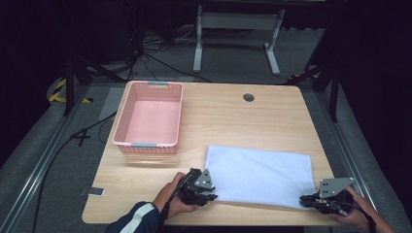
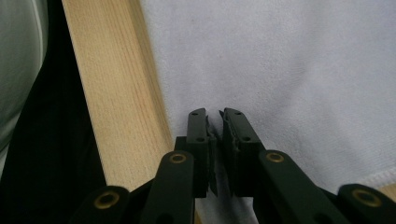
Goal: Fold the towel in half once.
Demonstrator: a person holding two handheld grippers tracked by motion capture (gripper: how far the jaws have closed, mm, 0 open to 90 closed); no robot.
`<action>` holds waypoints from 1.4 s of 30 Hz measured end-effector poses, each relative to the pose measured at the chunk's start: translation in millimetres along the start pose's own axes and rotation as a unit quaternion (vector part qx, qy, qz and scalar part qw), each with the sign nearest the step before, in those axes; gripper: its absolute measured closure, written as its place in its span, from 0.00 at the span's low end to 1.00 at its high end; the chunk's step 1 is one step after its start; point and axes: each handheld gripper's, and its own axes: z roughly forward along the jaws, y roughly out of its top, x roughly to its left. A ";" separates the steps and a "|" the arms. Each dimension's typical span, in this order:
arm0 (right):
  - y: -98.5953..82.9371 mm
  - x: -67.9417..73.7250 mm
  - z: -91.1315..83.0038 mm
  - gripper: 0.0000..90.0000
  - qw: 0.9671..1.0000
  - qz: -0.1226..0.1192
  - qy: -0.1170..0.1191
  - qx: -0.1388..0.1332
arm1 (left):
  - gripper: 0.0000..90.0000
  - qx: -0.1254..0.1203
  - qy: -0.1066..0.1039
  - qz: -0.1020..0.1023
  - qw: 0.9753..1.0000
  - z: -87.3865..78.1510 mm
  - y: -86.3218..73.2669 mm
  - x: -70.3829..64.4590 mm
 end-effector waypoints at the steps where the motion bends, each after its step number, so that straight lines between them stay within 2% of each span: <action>1: -0.8 -0.8 0.4 0.89 1.000 -0.001 -0.001 -0.003 | 0.72 0.005 0.008 -0.007 1.000 -1.8 -2.5 0.3; 3: 0.5 -1.0 0.6 0.79 1.000 -0.003 -0.009 -0.005 | 0.64 -0.001 0.018 -0.021 1.000 -4.4 -6.0 0.6; 5: 3.6 -2.3 -0.9 0.71 1.000 -0.006 -0.018 -0.012 | 0.60 -0.022 0.031 -0.048 0.998 -10.0 -8.1 -0.1; 6: 6.2 -4.5 -2.8 0.69 0.999 0.000 -0.026 -0.029 | 0.54 -0.025 0.044 -0.058 0.997 -12.4 -9.0 0.5; 7: 9.7 -8.1 -5.3 0.68 0.998 0.013 -0.034 -0.049 | 0.48 -0.029 0.056 -0.079 0.995 -14.2 -11.1 0.9; 8: 17.2 -13.8 -8.0 0.65 0.996 0.030 -0.048 -0.072 | 0.42 -0.034 0.059 -0.087 0.994 -14.5 -12.3 1.0; 10: 31.7 -21.0 -7.4 0.62 0.993 0.044 -0.067 -0.087 | 0.32 -0.036 0.078 -0.104 0.991 -16.5 -15.0 -0.2; 12: 47.6 -26.1 -3.2 0.59 0.992 0.038 -0.064 -0.099 | 0.26 -0.048 0.084 -0.120 0.988 -19.6 -17.2 -0.9; 14: 74.5 -33.2 8.5 0.56 0.993 0.027 -0.060 -0.102 | 0.22 -0.051 0.083 -0.126 0.987 -20.1 -17.6 -1.6; 15: 86.4 -36.0 14.9 0.54 0.993 0.021 -0.057 -0.098 | 0.20 -0.054 0.083 -0.127 0.987 -18.6 -17.1 -3.1; 16: 98.3 -39.3 22.3 0.53 0.993 0.010 -0.059 -0.097 | 0.20 -0.049 0.081 -0.123 0.988 -16.8 -16.3 -5.1; 17: 110.3 -42.9 30.1 0.53 0.994 0.009 -0.053 -0.100 | 0.19 -0.043 0.084 -0.117 0.989 -14.3 -15.5 -7.0; 18: 110.3 -42.9 30.1 0.53 0.994 0.009 -0.053 -0.100 | 0.18 -0.043 0.084 -0.117 0.989 -14.3 -15.5 -7.0; 19: 122.4 -46.8 38.4 0.51 0.994 0.009 -0.042 -0.101 | 0.18 -0.039 0.085 -0.117 0.989 -12.0 -15.0 -8.8; 21: 149.0 -54.5 58.1 0.48 0.995 0.011 -0.023 -0.100 | 0.18 -0.040 0.083 -0.111 0.989 -7.5 -14.5 -10.4; 23: 170.7 -60.8 76.1 0.47 0.995 0.012 -0.013 -0.094 | 0.18 -0.039 0.082 -0.118 0.989 -3.6 -14.3 -11.8; 24: 189.7 -65.0 92.8 0.47 0.995 0.016 -0.005 -0.094 | 0.18 -0.037 0.083 -0.113 0.990 -1.8 -13.8 -11.6; 25: 189.7 -65.0 92.8 0.47 0.995 0.016 -0.005 -0.094 | 0.18 -0.038 0.082 -0.114 0.989 0.2 -13.9 -12.1; 26: 205.5 -68.1 108.0 0.43 0.996 0.011 0.002 -0.084 | 0.18 -0.037 0.085 -0.113 0.989 2.2 -13.8 -12.0; 27: 213.2 -68.7 116.2 0.43 0.997 0.009 0.007 -0.077 | 0.18 -0.036 0.078 -0.115 0.990 6.2 -13.3 -12.1; 28: 213.2 -68.7 116.2 0.43 0.997 0.009 0.007 -0.077 | 0.18 -0.036 0.078 -0.115 0.990 6.2 -13.3 -12.1; 29: 219.9 -69.7 124.5 0.42 0.998 0.004 0.009 -0.069 | 0.18 -0.031 0.083 -0.114 0.990 8.7 -12.5 -12.7; 30: 227.4 -70.0 133.9 0.42 0.998 0.008 0.021 -0.066 | 0.18 -0.031 0.087 -0.109 0.990 10.8 -12.2 -12.9; 32: 237.4 -69.7 147.2 0.41 0.998 0.003 0.021 -0.054 | 0.17 -0.028 0.088 -0.106 0.990 14.9 -11.6 -13.5; 34: 244.9 -70.4 158.4 0.41 0.998 0.000 0.033 -0.050 | 0.17 -0.028 0.095 -0.100 0.990 16.8 -10.0 -13.4; 39: 257.5 -73.8 178.9 0.36 0.999 -0.003 0.024 -0.022 | 0.16 -0.027 0.105 -0.089 0.990 22.3 -6.7 -13.8; 42: 261.7 -74.9 187.5 0.36 1.000 -0.009 0.029 -0.005 | 0.15 -0.028 0.102 -0.080 0.991 24.2 -4.9 -12.4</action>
